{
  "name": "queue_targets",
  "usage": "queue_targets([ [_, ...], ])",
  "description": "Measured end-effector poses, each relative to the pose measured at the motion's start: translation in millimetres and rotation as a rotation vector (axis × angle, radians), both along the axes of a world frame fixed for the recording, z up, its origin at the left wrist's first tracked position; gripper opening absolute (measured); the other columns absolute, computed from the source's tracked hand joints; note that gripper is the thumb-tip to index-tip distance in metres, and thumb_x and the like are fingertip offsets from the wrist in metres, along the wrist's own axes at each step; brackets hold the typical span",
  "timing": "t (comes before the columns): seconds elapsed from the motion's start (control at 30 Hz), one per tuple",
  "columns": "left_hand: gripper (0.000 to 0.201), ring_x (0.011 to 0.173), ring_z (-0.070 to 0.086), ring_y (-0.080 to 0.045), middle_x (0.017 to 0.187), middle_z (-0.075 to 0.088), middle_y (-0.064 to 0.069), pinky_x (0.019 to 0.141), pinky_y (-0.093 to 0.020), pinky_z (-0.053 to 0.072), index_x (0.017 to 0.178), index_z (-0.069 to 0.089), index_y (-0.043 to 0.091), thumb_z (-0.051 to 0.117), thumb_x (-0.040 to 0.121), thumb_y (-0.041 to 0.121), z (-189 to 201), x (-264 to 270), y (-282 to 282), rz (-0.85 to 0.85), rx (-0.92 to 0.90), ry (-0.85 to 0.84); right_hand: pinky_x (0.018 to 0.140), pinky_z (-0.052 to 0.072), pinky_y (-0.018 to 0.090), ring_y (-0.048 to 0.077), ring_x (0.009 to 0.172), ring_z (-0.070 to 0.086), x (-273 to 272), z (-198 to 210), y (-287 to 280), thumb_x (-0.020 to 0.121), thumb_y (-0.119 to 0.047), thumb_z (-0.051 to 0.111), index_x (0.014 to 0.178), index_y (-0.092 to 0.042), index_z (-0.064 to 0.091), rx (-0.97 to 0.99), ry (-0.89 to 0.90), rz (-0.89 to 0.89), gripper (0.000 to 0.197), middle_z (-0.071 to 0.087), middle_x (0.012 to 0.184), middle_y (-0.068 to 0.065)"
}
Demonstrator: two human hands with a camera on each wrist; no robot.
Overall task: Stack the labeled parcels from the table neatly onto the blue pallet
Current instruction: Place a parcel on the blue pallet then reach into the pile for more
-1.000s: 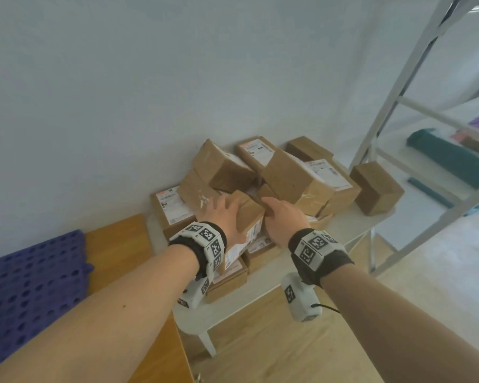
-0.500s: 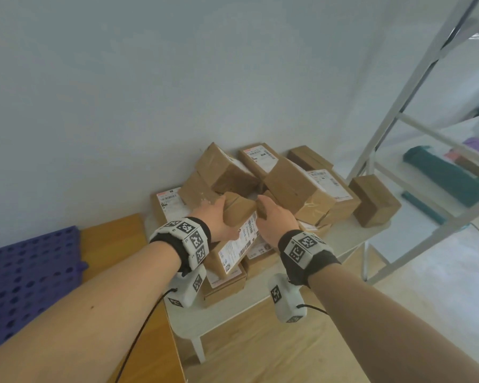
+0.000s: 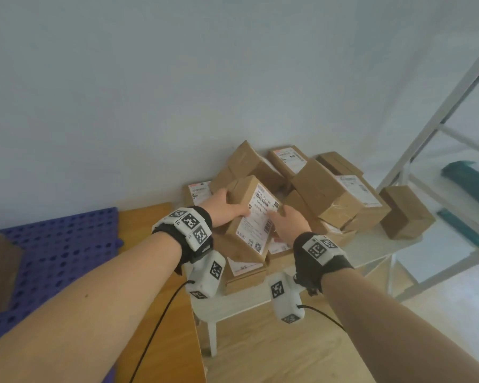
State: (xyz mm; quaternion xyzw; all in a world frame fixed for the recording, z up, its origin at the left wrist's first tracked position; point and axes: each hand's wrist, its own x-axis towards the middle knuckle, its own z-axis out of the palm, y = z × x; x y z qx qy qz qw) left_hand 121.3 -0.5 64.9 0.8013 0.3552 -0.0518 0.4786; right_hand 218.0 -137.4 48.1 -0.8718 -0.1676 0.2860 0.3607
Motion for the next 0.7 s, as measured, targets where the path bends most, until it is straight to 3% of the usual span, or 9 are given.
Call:
queue_targets([
  [0.1,0.062,0.096,0.061,-0.020,0.122,0.060,-0.003,0.079,-0.032,0.049,0.138,0.035,0.018,0.060,0.086,0.038,-4,-12,-3,0.091,-0.092,-0.074,0.071,0.059,0.037,0.024,0.097,0.066,-8,-4,2,0.094,-0.032,0.050,0.130,-0.009,0.047,0.109,0.178,-0.039,0.043,0.062,0.118,0.009],
  [0.2,0.051,0.089,0.063,-0.017,0.105,0.063,0.001,0.068,-0.028,0.048,0.136,0.037,0.022,0.054,0.090,0.038,-6,-27,-8,0.149,-0.109,-0.100,0.079,0.058,0.040,0.021,0.094,0.067,-18,-2,4,0.095,-0.028,0.049,0.124,-0.015,0.054,0.163,0.205,0.008,0.032,0.067,0.111,0.005],
  [0.27,0.051,0.088,0.063,-0.015,0.109,0.064,0.001,0.065,-0.025,0.048,0.137,0.038,0.021,0.052,0.091,0.039,-7,-39,-11,0.174,-0.089,-0.108,0.080,0.058,0.040,0.018,0.092,0.066,-25,1,5,0.095,-0.025,0.050,0.120,-0.018,0.056,0.210,0.215,0.048,0.026,0.067,0.108,0.002],
  [0.37,0.047,0.091,0.063,-0.014,0.119,0.063,0.001,0.072,-0.027,0.051,0.134,0.041,0.023,0.052,0.091,0.040,-5,-60,-11,0.221,-0.037,-0.118,0.073,0.058,0.033,0.016,0.090,0.066,-39,1,11,0.095,-0.020,0.051,0.119,-0.019,0.056,0.280,0.247,0.102,0.025,0.067,0.104,-0.001],
  [0.43,0.043,0.097,0.063,-0.016,0.119,0.064,0.002,0.084,-0.032,0.051,0.130,0.046,0.024,0.051,0.091,0.044,-5,-77,-8,0.254,0.019,-0.102,0.077,0.058,0.037,0.020,0.095,0.067,-51,-2,19,0.094,-0.017,0.052,0.123,-0.020,0.056,0.304,0.264,0.145,0.029,0.068,0.109,0.001],
  [0.53,0.042,0.102,0.063,-0.017,0.120,0.065,0.003,0.090,-0.034,0.051,0.127,0.052,0.024,0.046,0.092,0.047,-3,-104,-1,0.279,0.077,-0.028,0.083,0.057,0.044,0.021,0.097,0.067,-73,-8,33,0.092,-0.012,0.054,0.122,-0.022,0.057,0.331,0.262,0.209,0.031,0.068,0.110,0.001],
  [0.7,0.032,0.098,0.061,-0.019,0.108,0.063,0.000,0.078,-0.027,0.046,0.114,0.055,0.019,0.043,0.097,0.043,2,-140,10,0.337,0.170,0.035,0.084,0.057,0.041,0.018,0.097,0.066,-110,-10,50,0.089,-0.008,0.058,0.130,-0.021,0.051,0.317,0.225,0.298,0.043,0.067,0.113,0.000],
])
